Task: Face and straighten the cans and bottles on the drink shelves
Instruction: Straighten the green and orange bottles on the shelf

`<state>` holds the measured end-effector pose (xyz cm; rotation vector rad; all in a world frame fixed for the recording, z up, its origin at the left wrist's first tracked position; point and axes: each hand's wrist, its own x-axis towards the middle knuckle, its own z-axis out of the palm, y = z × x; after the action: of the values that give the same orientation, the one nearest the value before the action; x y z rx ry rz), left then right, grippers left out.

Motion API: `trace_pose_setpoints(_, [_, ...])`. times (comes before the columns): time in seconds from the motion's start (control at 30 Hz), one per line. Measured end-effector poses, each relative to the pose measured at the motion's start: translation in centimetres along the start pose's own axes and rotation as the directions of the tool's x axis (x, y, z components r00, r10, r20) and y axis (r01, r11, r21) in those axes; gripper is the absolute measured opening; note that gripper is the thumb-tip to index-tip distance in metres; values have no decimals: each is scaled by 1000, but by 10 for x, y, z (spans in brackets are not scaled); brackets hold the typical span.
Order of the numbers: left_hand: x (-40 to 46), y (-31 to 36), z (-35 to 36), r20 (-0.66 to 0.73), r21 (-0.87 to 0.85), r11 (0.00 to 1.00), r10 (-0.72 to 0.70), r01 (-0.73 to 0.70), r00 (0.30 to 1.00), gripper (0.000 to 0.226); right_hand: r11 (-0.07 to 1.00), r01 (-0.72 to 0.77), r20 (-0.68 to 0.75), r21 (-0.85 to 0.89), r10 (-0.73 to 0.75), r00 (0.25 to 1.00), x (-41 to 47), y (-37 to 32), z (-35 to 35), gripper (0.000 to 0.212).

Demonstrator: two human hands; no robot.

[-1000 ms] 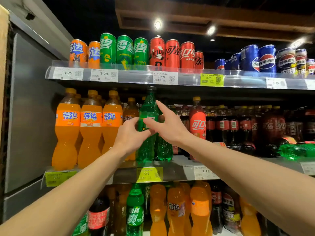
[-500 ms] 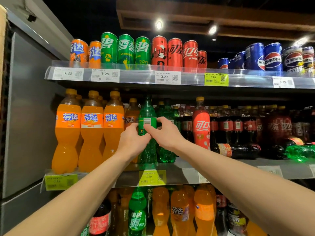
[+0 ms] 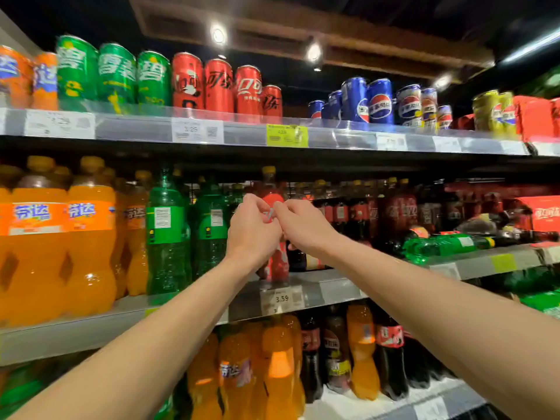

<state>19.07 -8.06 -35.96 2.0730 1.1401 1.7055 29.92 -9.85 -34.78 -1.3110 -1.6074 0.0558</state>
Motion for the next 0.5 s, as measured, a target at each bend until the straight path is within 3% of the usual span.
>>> trace_pose_setpoints(0.2, [-1,38,117,178,-95,995,58,-42,982,11,987,-125,-116,-101,113,987,4,97,-82,37])
trace_pose_setpoints(0.33, [14,54,195,286,-117,992,87,-55,954,14,939,-241,-197,-246,195,961,10,163,-140,23])
trace_pose_setpoints(0.5, [32,69,289,519,-24,988,144,-154,843,32,838,-355,-265,-415,262,928,21,228,-198,22])
